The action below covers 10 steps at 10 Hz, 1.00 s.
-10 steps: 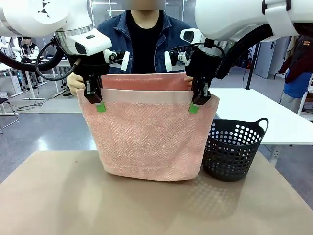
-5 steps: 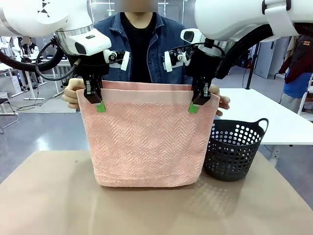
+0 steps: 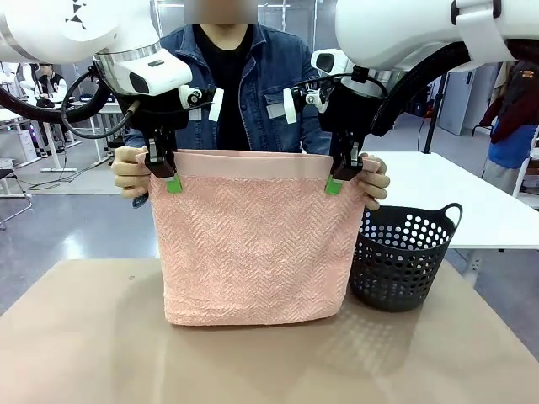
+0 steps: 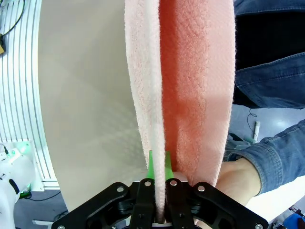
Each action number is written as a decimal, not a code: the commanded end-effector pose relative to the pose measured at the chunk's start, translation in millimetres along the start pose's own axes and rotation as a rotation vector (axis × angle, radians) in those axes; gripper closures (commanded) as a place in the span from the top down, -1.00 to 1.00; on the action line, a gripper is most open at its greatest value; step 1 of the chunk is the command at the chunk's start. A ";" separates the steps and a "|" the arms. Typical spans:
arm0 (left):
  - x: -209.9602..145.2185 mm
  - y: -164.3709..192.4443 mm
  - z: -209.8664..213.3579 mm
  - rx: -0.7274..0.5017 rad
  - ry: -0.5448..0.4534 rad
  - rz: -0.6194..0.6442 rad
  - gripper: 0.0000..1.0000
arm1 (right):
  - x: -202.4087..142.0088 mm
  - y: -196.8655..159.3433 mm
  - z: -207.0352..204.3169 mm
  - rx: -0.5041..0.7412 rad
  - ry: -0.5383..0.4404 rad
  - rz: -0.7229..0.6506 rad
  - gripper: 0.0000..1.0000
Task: Fold the towel.
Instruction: Release the end of the 100 cm Hotel Towel you were holding and grab the top end of the folded side.
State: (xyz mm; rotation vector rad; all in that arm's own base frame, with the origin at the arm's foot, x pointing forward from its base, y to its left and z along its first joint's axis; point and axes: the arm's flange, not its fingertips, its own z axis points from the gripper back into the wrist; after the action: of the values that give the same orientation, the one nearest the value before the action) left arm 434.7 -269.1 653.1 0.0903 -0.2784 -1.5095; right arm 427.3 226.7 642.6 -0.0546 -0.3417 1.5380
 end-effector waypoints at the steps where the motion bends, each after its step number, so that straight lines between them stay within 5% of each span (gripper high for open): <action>1: 0.0 0.0 0.0 0.000 0.000 0.000 -0.95 | 0.0 0.0 0.0 0.000 0.000 0.000 -0.95; 2: -1.6 0.5 8.4 0.012 -0.019 0.026 -0.06 | -1.7 -0.9 6.1 -0.004 -0.027 -0.019 -0.48; 3: -2.0 -0.3 12.2 0.024 -0.006 0.042 -0.08 | -2.7 -0.4 9.9 -0.009 -0.023 -0.029 -0.26; 4: -0.6 -1.9 15.1 0.039 0.004 0.031 0.75 | -2.9 0.6 14.0 -0.018 -0.024 -0.035 0.21; 5: 0.0 -2.9 22.3 0.062 -0.002 0.031 0.72 | -2.2 1.3 21.5 -0.036 -0.024 -0.041 0.43; 6: 0.1 -5.1 30.1 0.078 0.001 0.030 1.00 | -1.1 5.3 32.5 -0.066 -0.027 -0.040 0.89; 7: -0.2 -9.4 40.8 0.115 -0.003 0.035 1.00 | -1.0 9.9 43.3 -0.099 -0.032 -0.028 1.00; 8: -0.3 -16.3 54.6 0.162 -0.022 0.039 1.00 | -2.0 15.5 58.1 -0.147 -0.037 -0.022 1.00; 9: -0.5 -22.9 67.9 0.217 -0.040 0.022 0.65 | -3.1 19.3 72.1 -0.186 -0.046 -0.013 1.00; 10: -1.6 -24.6 78.5 0.243 -0.060 0.018 0.90 | -2.6 19.9 82.8 -0.208 -0.045 -0.002 0.81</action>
State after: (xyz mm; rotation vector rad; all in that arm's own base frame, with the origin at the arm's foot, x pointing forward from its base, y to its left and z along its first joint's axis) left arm 398.1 -260.0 724.7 0.1855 -0.4598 -1.4819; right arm 389.3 211.2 716.8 -0.1433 -0.5104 1.5110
